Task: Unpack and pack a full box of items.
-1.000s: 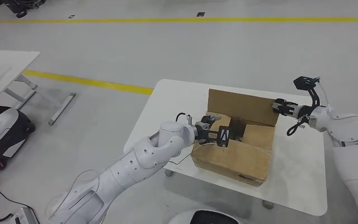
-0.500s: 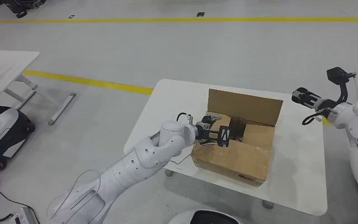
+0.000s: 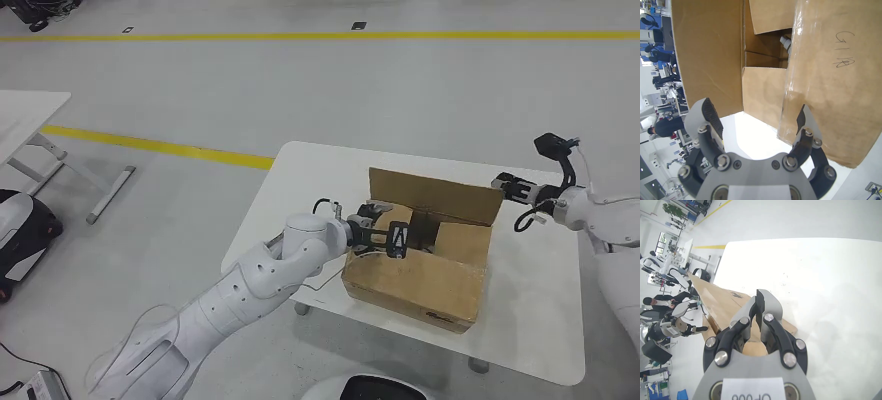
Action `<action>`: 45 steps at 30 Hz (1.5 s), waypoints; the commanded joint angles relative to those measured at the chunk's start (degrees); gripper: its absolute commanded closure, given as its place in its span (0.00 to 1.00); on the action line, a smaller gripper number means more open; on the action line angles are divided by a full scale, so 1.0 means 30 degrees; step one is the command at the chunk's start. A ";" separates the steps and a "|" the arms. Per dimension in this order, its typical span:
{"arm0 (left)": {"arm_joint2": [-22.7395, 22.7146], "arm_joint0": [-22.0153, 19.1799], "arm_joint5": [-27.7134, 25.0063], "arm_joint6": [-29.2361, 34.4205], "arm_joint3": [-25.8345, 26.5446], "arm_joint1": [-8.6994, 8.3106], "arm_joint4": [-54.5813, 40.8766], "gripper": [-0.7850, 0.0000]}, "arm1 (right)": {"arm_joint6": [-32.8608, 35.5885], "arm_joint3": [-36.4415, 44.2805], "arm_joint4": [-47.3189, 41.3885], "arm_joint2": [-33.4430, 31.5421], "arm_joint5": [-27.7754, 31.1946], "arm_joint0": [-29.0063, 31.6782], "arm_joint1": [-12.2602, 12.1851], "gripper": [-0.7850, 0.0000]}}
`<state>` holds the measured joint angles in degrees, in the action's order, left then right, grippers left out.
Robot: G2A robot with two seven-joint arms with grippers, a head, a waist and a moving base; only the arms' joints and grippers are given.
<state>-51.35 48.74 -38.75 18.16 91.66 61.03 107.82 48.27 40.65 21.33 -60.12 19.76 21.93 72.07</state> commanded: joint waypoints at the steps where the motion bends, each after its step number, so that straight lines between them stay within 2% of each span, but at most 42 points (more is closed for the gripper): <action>1: -0.0032 0.0006 0.0034 -0.0034 -0.0030 0.0032 0.0003 0.00 | 0.0304 0.0030 0.0085 -0.0017 0.0458 0.0098 -0.0071 1.00; 8: -0.0380 0.0374 0.0234 -0.0119 -0.0136 0.0053 -0.0038 0.00 | 0.1762 0.2025 0.0626 0.0052 0.2098 0.1422 -0.0433 1.00; 15: -0.1489 0.1383 0.0581 0.0613 0.0550 -0.0078 -0.0710 0.00 | 0.2186 0.4714 0.1150 -0.0438 0.1629 0.3206 -0.0916 1.00; 22: -0.2853 0.2822 0.0052 0.0864 0.2110 -0.0398 -0.0975 0.00 | 0.2327 0.7050 0.2158 -0.0541 0.0762 0.4644 -0.1232 1.00; 25: -0.3199 0.3258 -0.0254 0.0935 0.2160 -0.0492 -0.0919 0.00 | 0.2448 0.7947 0.2588 -0.0565 0.0581 0.5203 -0.1358 1.00; 29: -0.3066 0.3068 -0.0063 0.0753 0.1774 -0.0425 -0.0668 0.00 | 0.1981 0.8990 0.3446 -0.0454 0.0258 0.5901 -0.1460 1.00; 34: -0.2521 0.2245 -0.0122 0.0678 0.0925 -0.0226 -0.0385 0.00 | -0.0198 1.1088 0.5616 -0.0233 -0.0770 0.7018 -0.1541 1.00; 37: -0.2251 0.1735 -0.0049 0.0606 0.0295 -0.0064 -0.0679 0.00 | -0.1187 1.2337 0.5689 -0.0232 -0.1056 0.7880 -0.1556 1.00; 45: -0.1751 0.1029 0.0041 0.0812 -0.0522 0.0225 -0.0792 0.00 | -0.3629 1.2761 0.6896 0.0660 -0.2351 0.9055 -0.1336 1.00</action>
<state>-56.56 51.93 -38.55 20.36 90.28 61.65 105.57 38.40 79.23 42.05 -58.55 13.50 48.93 67.89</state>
